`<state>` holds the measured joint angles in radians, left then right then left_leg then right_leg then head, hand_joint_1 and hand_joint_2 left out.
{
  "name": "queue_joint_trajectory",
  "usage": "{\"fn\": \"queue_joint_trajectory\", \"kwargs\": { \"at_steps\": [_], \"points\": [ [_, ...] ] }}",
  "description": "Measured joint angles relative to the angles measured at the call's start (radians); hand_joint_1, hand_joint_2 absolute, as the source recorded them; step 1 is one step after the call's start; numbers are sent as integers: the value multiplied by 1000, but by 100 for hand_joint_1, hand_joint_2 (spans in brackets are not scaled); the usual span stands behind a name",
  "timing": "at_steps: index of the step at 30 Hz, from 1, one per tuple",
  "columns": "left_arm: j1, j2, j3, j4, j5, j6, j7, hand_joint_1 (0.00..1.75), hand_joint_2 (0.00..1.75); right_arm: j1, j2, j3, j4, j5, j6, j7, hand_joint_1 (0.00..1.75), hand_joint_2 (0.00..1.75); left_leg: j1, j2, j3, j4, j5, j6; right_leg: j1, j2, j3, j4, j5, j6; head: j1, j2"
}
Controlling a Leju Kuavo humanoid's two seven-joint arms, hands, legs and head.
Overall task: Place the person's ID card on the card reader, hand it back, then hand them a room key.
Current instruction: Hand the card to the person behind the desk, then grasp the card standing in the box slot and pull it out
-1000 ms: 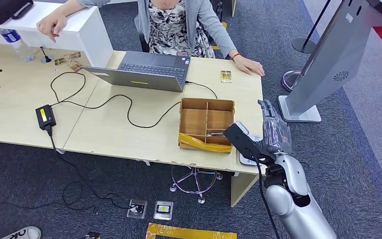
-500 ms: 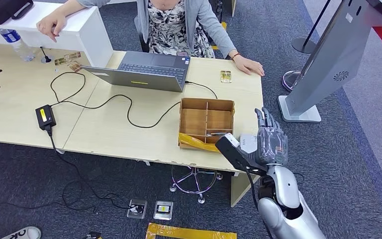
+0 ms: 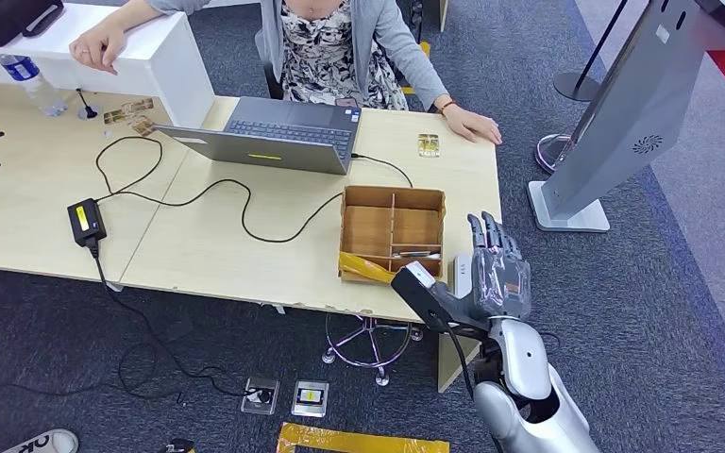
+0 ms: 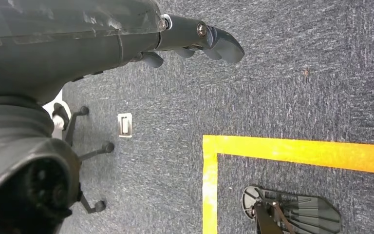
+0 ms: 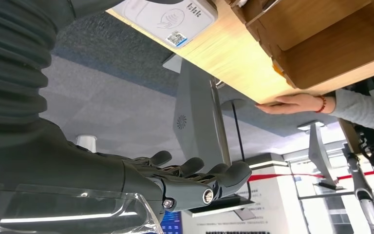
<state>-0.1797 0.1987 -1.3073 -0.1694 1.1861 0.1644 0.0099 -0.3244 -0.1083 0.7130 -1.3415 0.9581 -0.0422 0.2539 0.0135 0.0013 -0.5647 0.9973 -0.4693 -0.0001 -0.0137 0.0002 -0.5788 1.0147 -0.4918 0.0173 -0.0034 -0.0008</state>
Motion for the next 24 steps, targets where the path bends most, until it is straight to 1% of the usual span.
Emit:
{"fn": "queue_joint_trajectory", "kwargs": {
  "at_steps": [11,24],
  "points": [
    [-1,0,0,0,-10,-14,-4,0,0,-6,40,-1,35,32,6,-3,0,175,0,0,0,0,0,0,0,0,0,0,0,0,0,0],
    [-2,5,0,0,-18,-18,-13,0,0,-10,55,-9,102,38,-13,-13,0,175,0,0,0,0,0,0,0,0,0,0,0,0,0,0]
  ]
}}
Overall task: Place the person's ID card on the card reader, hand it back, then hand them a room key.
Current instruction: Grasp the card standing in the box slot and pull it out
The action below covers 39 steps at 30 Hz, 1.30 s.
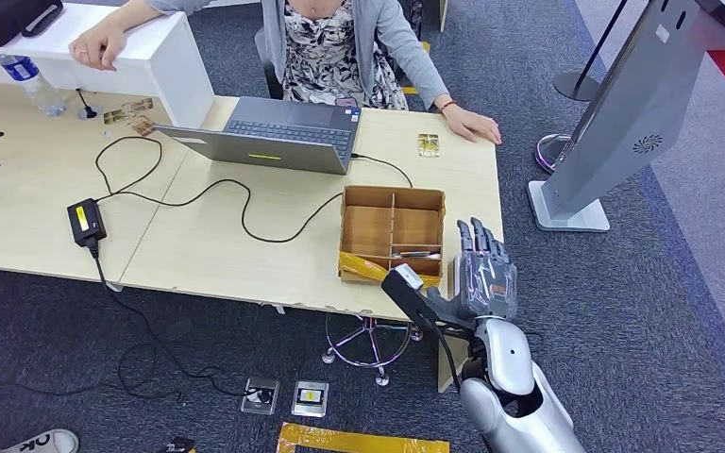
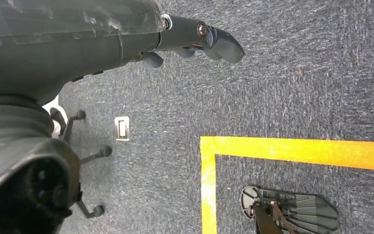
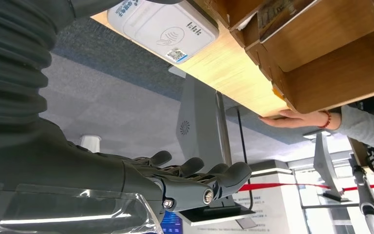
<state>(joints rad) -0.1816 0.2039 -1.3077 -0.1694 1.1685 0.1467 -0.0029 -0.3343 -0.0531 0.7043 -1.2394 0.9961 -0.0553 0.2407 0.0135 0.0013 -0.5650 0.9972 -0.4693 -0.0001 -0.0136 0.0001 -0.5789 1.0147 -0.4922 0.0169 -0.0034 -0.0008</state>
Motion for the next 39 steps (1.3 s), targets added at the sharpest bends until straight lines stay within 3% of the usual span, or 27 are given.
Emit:
{"fn": "queue_joint_trajectory", "kwargs": {
  "at_steps": [13,21,39],
  "points": [
    [0,2,0,0,0,0,-1,0,0,-5,6,0,18,1,-8,-2,0,175,0,0,0,0,0,0,0,0,0,0,0,0,0,0],
    [-2,6,0,0,-6,1,-3,0,0,-113,82,0,217,24,-72,-66,0,175,0,0,0,0,0,0,0,0,0,0,0,0,0,0],
    [-41,1,0,0,-51,-2,10,0,0,-121,115,1,345,4,-121,-82,0,175,0,0,0,0,0,0,0,0,0,0,0,0,0,0]
  ]
}}
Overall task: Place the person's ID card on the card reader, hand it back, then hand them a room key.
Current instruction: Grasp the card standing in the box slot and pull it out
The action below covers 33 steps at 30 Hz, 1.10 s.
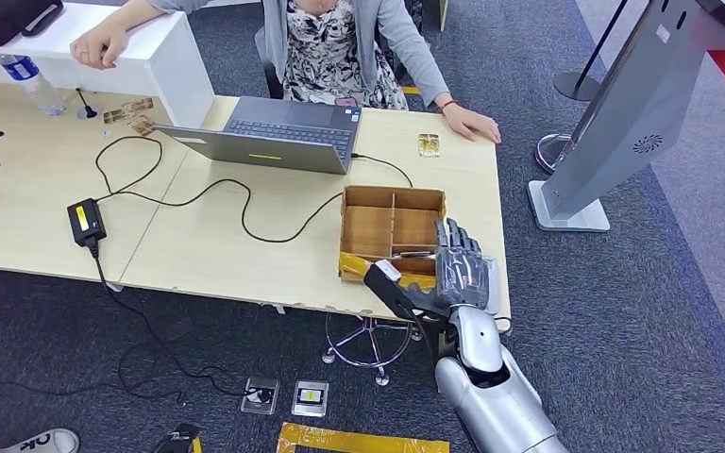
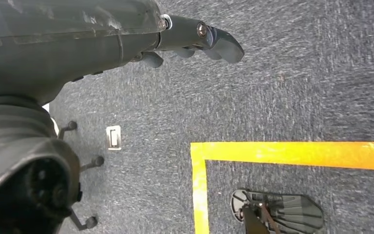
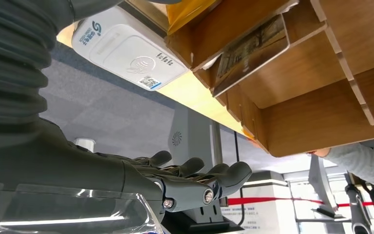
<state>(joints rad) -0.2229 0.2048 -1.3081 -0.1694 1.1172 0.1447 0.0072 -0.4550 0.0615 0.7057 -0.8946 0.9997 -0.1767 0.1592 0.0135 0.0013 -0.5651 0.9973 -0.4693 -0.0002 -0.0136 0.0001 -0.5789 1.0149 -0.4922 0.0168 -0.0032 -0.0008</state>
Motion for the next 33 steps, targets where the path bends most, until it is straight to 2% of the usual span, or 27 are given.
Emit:
{"fn": "queue_joint_trajectory", "kwargs": {
  "at_steps": [13,33],
  "points": [
    [-16,-6,0,0,-6,-5,5,0,0,-37,59,3,102,12,-49,-35,0,175,0,0,0,0,0,0,0,0,0,0,0,0,0,0],
    [-29,-11,0,0,-30,-3,11,0,0,-75,82,3,256,16,-125,-54,0,175,0,0,0,0,0,0,0,0,0,0,0,0,0,0]
  ]
}}
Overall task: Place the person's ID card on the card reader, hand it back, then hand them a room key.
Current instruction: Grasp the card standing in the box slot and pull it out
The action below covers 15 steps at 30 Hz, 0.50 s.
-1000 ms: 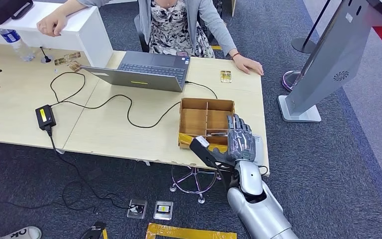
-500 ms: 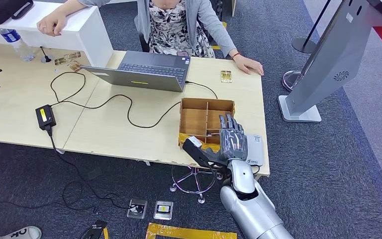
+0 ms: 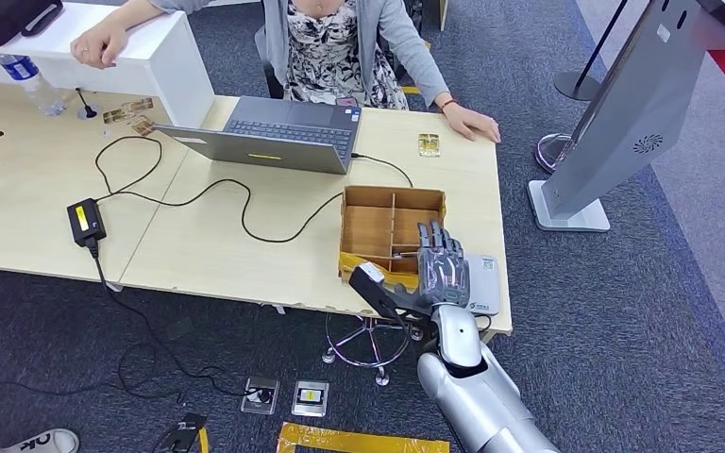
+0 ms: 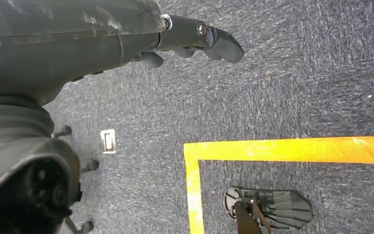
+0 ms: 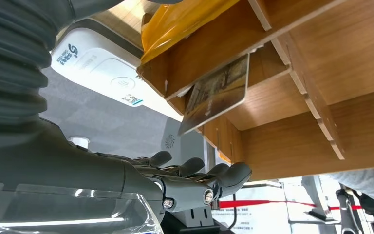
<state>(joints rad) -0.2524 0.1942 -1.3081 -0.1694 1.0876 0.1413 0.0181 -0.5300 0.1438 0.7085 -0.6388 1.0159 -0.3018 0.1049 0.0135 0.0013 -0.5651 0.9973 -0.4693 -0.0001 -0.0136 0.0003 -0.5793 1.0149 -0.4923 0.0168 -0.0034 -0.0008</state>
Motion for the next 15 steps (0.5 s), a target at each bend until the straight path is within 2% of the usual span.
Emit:
{"fn": "queue_joint_trajectory", "kwargs": {
  "at_steps": [1,2,4,5,6,10,11,15],
  "points": [
    [0,-1,0,0,-2,0,0,0,0,-1,0,0,7,0,-3,0,7,175,0,0,0,0,0,0,0,0,0,0,0,0,0,0],
    [0,-2,0,0,-3,0,1,0,0,-2,0,0,13,0,-5,-1,27,175,0,0,0,0,0,0,0,0,0,0,0,0,0,0],
    [0,-3,0,0,-6,-1,2,0,0,-4,0,-1,25,0,-13,-4,114,175,0,0,0,0,0,0,0,0,0,0,0,0,0,0],
    [0,-3,0,0,-6,-1,3,0,0,-4,0,-1,29,0,-17,-7,151,175,0,0,0,0,0,0,0,0,0,0,0,0,0,0],
    [0,-4,0,0,-6,-2,4,0,0,-5,0,-2,34,0,-20,-10,175,175,0,0,0,0,0,0,0,0,0,0,0,0,0,0],
    [0,-4,0,0,-7,-2,9,0,0,-7,0,-4,50,-4,-23,-25,175,175,0,0,0,0,0,0,0,0,0,0,0,0,0,0],
    [0,-4,0,0,-8,-2,10,0,0,-7,0,-4,52,-5,-23,-28,170,175,0,0,0,0,0,0,0,0,0,0,0,0,0,0],
    [0,-5,0,0,-13,-2,10,0,0,-9,0,-5,61,-4,-29,-32,2,175,0,0,0,0,0,0,0,0,0,0,0,0,0,0]
  ]
}}
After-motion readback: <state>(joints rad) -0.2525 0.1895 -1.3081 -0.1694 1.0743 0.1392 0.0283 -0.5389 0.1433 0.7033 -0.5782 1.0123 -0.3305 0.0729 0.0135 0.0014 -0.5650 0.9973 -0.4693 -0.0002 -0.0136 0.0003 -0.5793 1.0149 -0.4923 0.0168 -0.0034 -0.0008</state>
